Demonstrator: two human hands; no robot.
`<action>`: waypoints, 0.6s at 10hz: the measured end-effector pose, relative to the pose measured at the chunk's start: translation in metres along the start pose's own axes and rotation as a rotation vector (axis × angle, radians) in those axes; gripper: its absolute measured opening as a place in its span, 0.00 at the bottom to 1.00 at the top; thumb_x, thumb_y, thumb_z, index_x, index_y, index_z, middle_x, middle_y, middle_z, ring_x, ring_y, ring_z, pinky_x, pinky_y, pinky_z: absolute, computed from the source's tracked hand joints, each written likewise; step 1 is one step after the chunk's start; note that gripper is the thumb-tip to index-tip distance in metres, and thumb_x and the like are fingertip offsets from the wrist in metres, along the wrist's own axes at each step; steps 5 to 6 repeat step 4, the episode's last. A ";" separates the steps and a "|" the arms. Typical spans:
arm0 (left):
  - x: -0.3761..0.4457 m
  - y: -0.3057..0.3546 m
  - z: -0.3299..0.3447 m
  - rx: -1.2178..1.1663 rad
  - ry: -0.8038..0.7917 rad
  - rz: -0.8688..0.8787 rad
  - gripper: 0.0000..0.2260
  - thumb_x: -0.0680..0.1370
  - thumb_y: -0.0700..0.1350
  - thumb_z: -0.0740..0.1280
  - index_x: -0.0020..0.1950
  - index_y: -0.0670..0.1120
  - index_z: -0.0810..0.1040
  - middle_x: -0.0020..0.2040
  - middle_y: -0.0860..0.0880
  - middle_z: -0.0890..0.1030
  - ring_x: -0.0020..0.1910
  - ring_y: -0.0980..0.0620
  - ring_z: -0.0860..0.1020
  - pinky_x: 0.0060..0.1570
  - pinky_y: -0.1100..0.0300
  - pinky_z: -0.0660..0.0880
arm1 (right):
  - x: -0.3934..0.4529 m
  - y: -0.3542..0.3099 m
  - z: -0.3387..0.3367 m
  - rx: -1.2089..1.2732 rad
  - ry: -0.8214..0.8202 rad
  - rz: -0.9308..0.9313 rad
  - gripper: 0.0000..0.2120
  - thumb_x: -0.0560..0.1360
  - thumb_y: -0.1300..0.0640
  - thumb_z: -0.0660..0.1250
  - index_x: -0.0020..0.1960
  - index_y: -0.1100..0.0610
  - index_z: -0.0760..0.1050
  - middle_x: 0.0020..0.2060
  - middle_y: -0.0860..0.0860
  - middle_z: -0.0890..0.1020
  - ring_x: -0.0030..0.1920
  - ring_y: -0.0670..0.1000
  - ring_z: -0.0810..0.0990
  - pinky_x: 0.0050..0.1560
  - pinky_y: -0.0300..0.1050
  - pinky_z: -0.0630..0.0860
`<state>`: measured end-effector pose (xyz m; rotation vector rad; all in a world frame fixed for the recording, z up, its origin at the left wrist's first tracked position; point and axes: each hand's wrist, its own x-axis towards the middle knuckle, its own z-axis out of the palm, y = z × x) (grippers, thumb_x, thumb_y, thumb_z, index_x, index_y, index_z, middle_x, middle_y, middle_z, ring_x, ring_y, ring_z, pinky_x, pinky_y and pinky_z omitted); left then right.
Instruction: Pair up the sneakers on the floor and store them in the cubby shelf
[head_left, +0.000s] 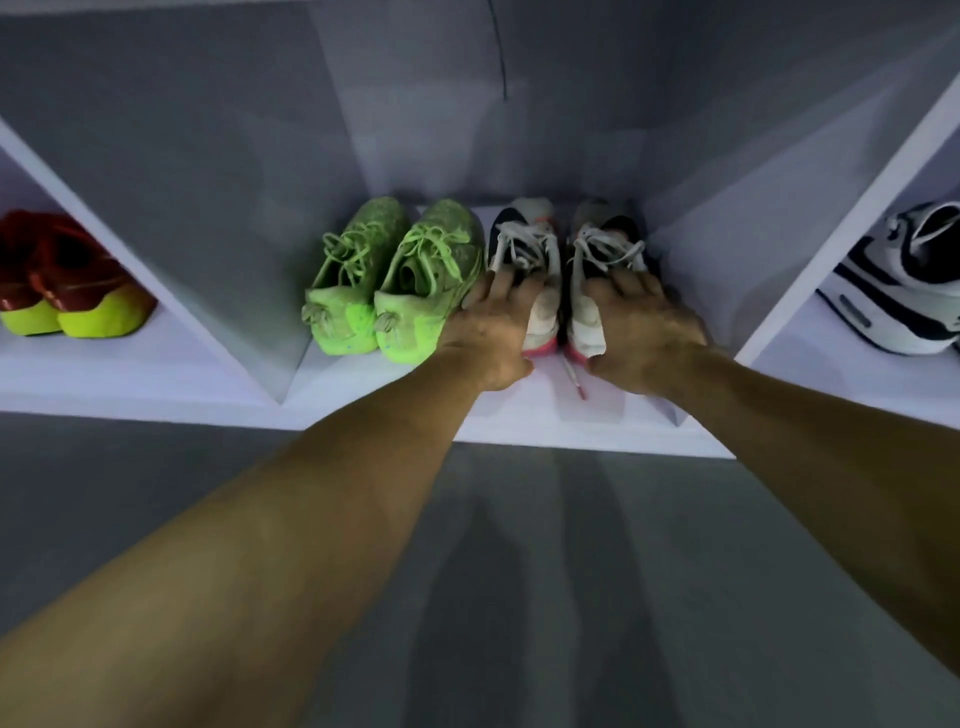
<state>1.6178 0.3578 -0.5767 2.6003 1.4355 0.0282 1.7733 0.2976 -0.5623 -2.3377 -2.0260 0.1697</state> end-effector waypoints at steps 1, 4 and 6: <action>-0.037 0.003 -0.004 -0.016 -0.052 -0.038 0.49 0.69 0.48 0.77 0.79 0.56 0.47 0.78 0.49 0.49 0.76 0.44 0.55 0.59 0.46 0.74 | -0.032 -0.011 -0.003 -0.020 -0.034 -0.027 0.43 0.68 0.50 0.74 0.75 0.51 0.54 0.76 0.54 0.52 0.76 0.60 0.51 0.73 0.57 0.58; -0.210 0.035 -0.091 0.098 -0.455 -0.088 0.42 0.71 0.52 0.73 0.78 0.55 0.50 0.78 0.47 0.50 0.74 0.41 0.58 0.63 0.42 0.67 | -0.191 -0.057 -0.089 0.155 -0.458 -0.020 0.42 0.68 0.46 0.72 0.76 0.48 0.54 0.77 0.51 0.52 0.76 0.57 0.53 0.72 0.59 0.58; -0.210 0.035 -0.091 0.098 -0.455 -0.088 0.42 0.71 0.52 0.73 0.78 0.55 0.50 0.78 0.47 0.50 0.74 0.41 0.58 0.63 0.42 0.67 | -0.191 -0.057 -0.089 0.155 -0.458 -0.020 0.42 0.68 0.46 0.72 0.76 0.48 0.54 0.77 0.51 0.52 0.76 0.57 0.53 0.72 0.59 0.58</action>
